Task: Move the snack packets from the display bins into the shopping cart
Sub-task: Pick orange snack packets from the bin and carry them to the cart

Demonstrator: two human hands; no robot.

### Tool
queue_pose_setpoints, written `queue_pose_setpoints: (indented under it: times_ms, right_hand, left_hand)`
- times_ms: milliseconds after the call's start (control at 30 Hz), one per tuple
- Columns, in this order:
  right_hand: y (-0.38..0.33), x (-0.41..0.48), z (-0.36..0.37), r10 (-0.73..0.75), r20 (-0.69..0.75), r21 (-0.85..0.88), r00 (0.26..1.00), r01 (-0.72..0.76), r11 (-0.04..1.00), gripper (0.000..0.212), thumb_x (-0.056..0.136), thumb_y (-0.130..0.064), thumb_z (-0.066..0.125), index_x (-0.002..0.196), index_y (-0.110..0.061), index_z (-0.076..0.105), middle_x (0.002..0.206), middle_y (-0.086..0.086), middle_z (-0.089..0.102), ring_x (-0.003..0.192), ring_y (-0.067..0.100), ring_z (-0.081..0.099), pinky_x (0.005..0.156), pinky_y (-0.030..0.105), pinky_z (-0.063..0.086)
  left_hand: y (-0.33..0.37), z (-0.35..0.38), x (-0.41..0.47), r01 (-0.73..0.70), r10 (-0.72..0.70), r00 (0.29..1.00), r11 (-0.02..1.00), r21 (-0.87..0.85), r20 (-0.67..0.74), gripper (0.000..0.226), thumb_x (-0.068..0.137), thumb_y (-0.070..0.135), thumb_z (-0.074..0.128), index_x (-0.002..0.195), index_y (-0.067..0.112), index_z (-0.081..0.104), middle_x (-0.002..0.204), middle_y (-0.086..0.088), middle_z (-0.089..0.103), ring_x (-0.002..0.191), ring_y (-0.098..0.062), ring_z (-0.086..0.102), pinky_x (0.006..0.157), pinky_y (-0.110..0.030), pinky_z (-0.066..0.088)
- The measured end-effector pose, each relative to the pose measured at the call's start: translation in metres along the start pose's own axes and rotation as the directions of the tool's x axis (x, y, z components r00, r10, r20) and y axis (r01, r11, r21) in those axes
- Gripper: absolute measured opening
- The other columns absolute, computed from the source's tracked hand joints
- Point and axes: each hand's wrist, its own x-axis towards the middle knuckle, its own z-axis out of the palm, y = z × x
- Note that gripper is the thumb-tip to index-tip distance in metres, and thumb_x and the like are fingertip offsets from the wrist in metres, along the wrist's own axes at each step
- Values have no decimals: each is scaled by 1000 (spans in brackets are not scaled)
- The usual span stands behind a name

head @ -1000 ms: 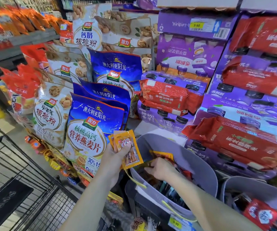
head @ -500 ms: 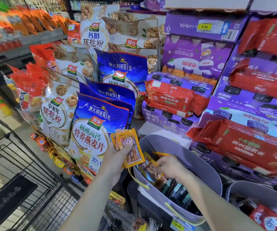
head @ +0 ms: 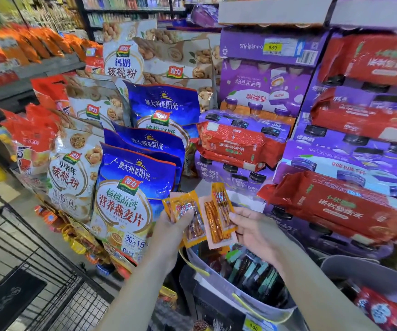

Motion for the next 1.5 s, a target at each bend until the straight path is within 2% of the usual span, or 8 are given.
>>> queue_pose_setpoints:
  times_ms: [233,367,633,833,967,1200,1333,1500]
  right_hand:
    - [16,8,35,-110,-90,-5,990,110,994,17,93,-12,71,106,-10,80,112,23,75,97,32,76,75,40,62]
    - [17,10,48,-183,-127,-85,975,173,981,10,92,-8,74,100,-10,81,105,18,78,92,31,77,72,34,62]
    - [1,13,33,-166,-198,-329,966,94,940,11,99,-17,69,103,-9,76,95,11,77,79,20,72,70,27,60]
    - [34,35,-14,-132,-233,-851,963,-136,507,26,96,-20,73,121,-13,75,116,3,75,107,15,69,89,23,55]
    - [56,47,-24,-94,-176,-972,980,-158,172,51,98,-32,70,145,-18,58,143,0,63,130,21,60,102,33,51]
    - [69,63,-5,-76,-225,-945,971,-237,-227,52,96,-44,67,140,-20,57,137,11,52,131,35,41,107,42,39]
    - [71,61,2,-99,-178,-949,979,-198,-246,36,99,-35,64,133,-22,62,132,9,45,130,34,37,107,43,38]
    - [64,49,7,-207,-168,-982,964,-181,-47,25,92,-11,60,114,-24,60,117,3,60,113,28,56,88,35,44]
  left_hand:
    - [0,9,-6,41,-35,995,997,-66,93,44,93,61,67,124,31,72,120,-1,80,110,-22,77,80,-37,65]
    - [-3,6,-2,37,-36,998,999,-13,59,35,85,42,87,116,31,74,115,-4,81,105,-25,79,76,-38,65]
    - [-1,-6,1,42,-41,999,999,-29,25,32,91,19,82,120,20,68,111,-6,81,102,-26,79,87,-48,64]
    - [3,-15,0,66,-67,998,996,-51,-18,27,94,22,80,118,24,68,106,-2,82,93,-22,81,60,-33,63]
    - [4,-19,1,78,-79,996,996,-39,-35,24,94,24,80,115,27,68,105,-1,82,90,-21,81,55,-28,60]
    - [5,-23,3,54,-56,996,998,-27,-68,16,95,21,79,108,25,70,99,-5,82,80,-23,80,43,-23,51]
    - [3,-28,7,45,-47,998,998,-46,-47,22,96,21,78,116,24,70,105,-1,82,94,-23,81,63,-33,63]
    - [2,-31,12,43,-46,998,998,-50,-45,28,94,24,80,119,29,69,109,1,82,99,-22,80,87,-47,64]
